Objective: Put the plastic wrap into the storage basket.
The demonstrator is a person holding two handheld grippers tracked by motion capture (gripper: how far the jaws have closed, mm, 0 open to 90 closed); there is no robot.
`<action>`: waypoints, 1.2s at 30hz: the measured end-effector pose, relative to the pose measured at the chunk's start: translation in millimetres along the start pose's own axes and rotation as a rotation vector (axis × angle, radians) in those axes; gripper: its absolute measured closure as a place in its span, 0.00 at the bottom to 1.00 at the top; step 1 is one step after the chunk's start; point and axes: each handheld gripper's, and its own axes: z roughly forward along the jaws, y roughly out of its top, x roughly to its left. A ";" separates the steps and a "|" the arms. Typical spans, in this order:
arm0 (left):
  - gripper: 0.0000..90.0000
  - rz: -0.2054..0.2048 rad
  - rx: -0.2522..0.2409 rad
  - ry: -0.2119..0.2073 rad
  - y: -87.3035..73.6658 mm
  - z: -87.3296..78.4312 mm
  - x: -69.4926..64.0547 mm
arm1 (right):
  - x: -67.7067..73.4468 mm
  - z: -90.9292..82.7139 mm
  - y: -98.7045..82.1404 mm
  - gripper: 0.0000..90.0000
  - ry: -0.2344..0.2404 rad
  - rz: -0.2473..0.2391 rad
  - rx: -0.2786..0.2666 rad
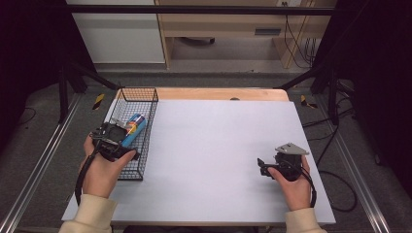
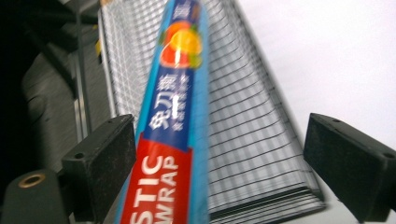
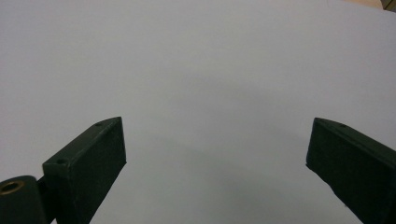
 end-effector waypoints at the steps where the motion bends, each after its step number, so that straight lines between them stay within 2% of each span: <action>1: 0.10 -0.001 -0.017 -0.013 0.5 -3.2 -1.5 | 0.0 0.0 0.0 0.06 0.000 0.000 0.000; 4: 0.10 0.017 -0.082 -0.061 1.5 -14.6 -9.9 | 0.6 -0.3 0.0 0.05 0.003 -0.008 -0.004; 6: 0.09 0.026 -0.094 -0.071 1.8 -17.2 -12.0 | 0.6 -0.8 -0.1 0.05 0.004 -0.008 -0.005; 7: 0.08 0.048 -0.123 -0.095 2.8 -22.4 -16.9 | -0.2 -2.1 -0.1 0.05 0.008 -0.010 -0.012; 8: 0.08 0.048 -0.123 -0.095 2.8 -22.4 -16.9 | -0.5 -2.8 -0.4 0.05 0.006 -0.010 -0.015; 9: 0.08 0.070 -0.151 -0.119 4.0 -27.1 -22.3 | -1.4 -3.8 -0.3 0.05 0.006 -0.012 -0.021; 10: 0.08 0.070 -0.151 -0.119 4.0 -27.1 -22.3 | -1.4 -3.8 -0.3 0.05 0.006 -0.012 -0.021; 11: 0.08 0.093 -0.177 -0.140 5.5 -30.6 -29.2 | -3.0 -5.6 -0.2 0.05 0.012 -0.004 -0.029; 12: 0.07 0.093 -0.177 -0.140 5.5 -30.6 -29.2 | -3.0 -5.6 -0.2 0.05 0.012 -0.004 -0.029; 13: 0.07 0.122 -0.193 -0.157 7.4 -32.9 -36.0 | -4.0 -7.3 -0.2 0.04 0.004 0.001 -0.040; 14: 0.07 0.122 -0.193 -0.157 7.4 -32.9 -36.0 | -4.5 -7.9 -0.3 0.04 0.000 -0.006 -0.044; 15: 0.06 0.155 -0.208 -0.172 9.5 -33.1 -43.5 | -4.3 -8.9 -0.2 0.04 -0.001 -0.007 -0.047; 16: 0.06 0.155 -0.208 -0.172 9.5 -33.1 -43.5 | -4.3 -8.9 -0.2 0.04 -0.001 -0.007 -0.047; 17: 0.05 0.189 -0.203 -0.183 11.8 -31.5 -50.1 | -4.7 -10.1 -0.5 0.04 -0.005 -0.016 -0.047; 18: 0.05 0.189 -0.203 -0.183 11.8 -31.5 -50.1 | -4.7 -10.1 -0.5 0.04 -0.005 -0.016 -0.047; 21: 0.05 0.231 -0.212 -0.211 16.2 -26.2 -65.5 | -4.7 -11.0 -0.9 0.04 -0.009 -0.026 -0.051; 24: 0.05 0.252 -0.216 -0.218 18.9 -24.1 -72.4 | -4.9 -12.0 -1.2 0.04 -0.014 -0.024 -0.047; 25: 0.05 0.275 -0.219 -0.232 21.3 -21.3 -77.8 | -5.3 -13.1 -1.8 0.04 -0.017 -0.032 -0.044; 28: 0.05 0.284 -0.214 -0.242 23.0 -18.8 -82.3 | -4.8 -14.2 -2.8 0.04 -0.020 -0.035 -0.039; 31: 0.05 0.321 -0.203 -0.254 24.1 -13.5 -90.5 | -4.9 -16.0 -4.2 0.05 -0.022 -0.036 -0.037; 36: 0.06 0.327 -0.210 -0.264 23.9 -9.3 -95.1 | -3.6 -19.2 -6.2 0.04 -0.016 -0.047 -0.042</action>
